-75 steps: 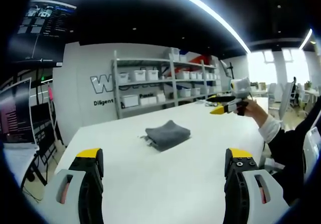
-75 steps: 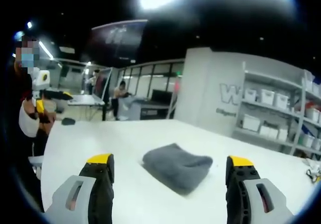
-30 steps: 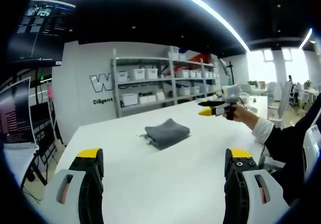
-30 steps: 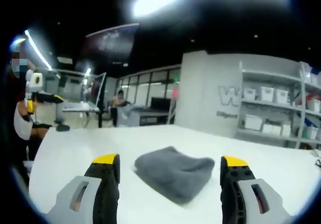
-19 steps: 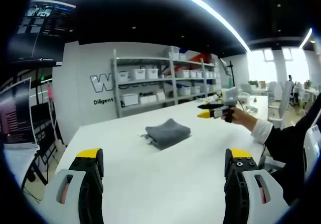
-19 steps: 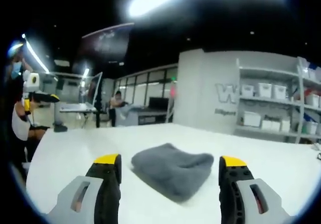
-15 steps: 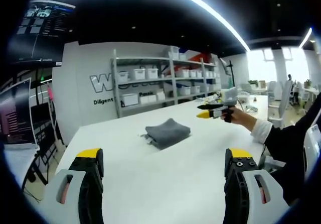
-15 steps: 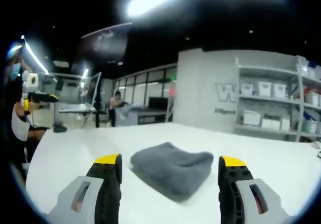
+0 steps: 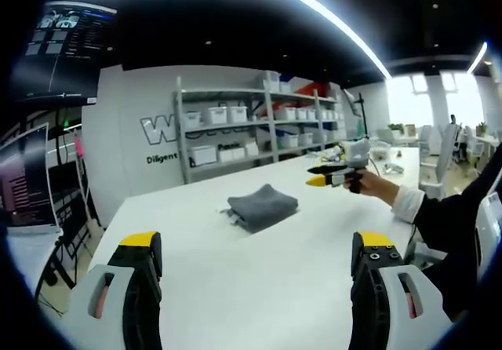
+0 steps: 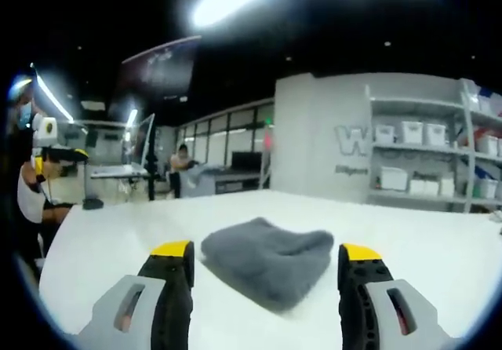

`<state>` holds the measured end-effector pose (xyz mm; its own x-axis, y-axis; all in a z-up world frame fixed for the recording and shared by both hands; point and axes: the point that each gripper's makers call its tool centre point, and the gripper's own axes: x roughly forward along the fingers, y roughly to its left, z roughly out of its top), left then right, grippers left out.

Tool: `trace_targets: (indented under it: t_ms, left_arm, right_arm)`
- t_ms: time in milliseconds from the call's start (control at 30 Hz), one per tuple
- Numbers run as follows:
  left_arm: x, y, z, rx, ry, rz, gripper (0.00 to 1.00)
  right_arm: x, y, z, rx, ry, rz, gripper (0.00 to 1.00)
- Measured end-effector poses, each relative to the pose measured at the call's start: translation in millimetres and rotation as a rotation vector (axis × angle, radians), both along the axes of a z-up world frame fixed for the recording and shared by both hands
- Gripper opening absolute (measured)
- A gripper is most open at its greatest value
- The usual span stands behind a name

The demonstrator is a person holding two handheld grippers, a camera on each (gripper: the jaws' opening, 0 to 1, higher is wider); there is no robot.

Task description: Open the folded towel by lifting each exposed corner and separating the folded layers until the towel lies flat within the target outline without major curled edges

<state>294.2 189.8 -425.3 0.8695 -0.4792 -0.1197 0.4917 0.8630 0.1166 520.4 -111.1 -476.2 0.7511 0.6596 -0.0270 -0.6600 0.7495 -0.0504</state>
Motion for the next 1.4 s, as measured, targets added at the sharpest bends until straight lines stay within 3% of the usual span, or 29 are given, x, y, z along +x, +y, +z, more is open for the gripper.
trace_targets:
  t_ms: [1400]
  left_arm:
    - [-1.4,2,0.0,0.0,0.003,-0.006,0.99]
  right_arm:
    - [12,11,-44.3,-0.085,0.039,-0.033,0.65]
